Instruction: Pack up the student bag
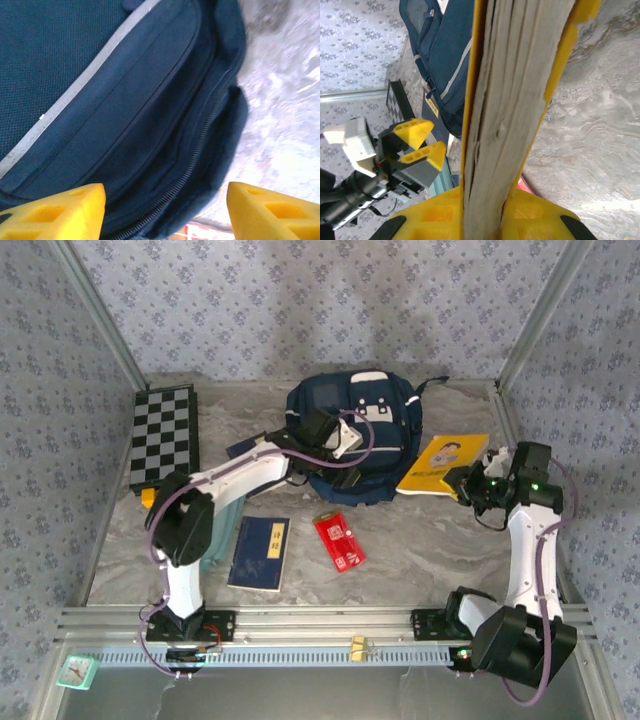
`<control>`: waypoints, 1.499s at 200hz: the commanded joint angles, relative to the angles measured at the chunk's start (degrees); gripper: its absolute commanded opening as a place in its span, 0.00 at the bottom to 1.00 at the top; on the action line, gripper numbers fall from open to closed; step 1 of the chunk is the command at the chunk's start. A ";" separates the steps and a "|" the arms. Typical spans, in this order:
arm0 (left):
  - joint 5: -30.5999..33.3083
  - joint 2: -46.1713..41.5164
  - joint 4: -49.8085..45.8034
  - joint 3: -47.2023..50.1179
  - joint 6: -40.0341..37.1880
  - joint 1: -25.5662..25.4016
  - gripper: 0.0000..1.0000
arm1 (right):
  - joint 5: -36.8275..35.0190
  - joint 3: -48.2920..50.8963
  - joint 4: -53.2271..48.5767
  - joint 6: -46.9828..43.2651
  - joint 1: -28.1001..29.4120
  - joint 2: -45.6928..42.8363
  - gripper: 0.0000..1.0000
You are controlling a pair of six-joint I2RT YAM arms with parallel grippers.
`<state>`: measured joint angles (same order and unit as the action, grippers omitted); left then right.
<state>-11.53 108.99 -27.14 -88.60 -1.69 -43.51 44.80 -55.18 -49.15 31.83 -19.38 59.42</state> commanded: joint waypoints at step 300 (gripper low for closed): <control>7.56 22.92 -15.21 -38.37 -9.64 -0.95 0.00 | 1.96 1.92 2.58 -0.80 -2.95 -0.27 0.00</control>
<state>-3.20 136.86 -41.21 -124.42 -14.68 -44.99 45.76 -52.42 -46.63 32.08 -21.76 60.73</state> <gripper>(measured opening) 0.058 0.152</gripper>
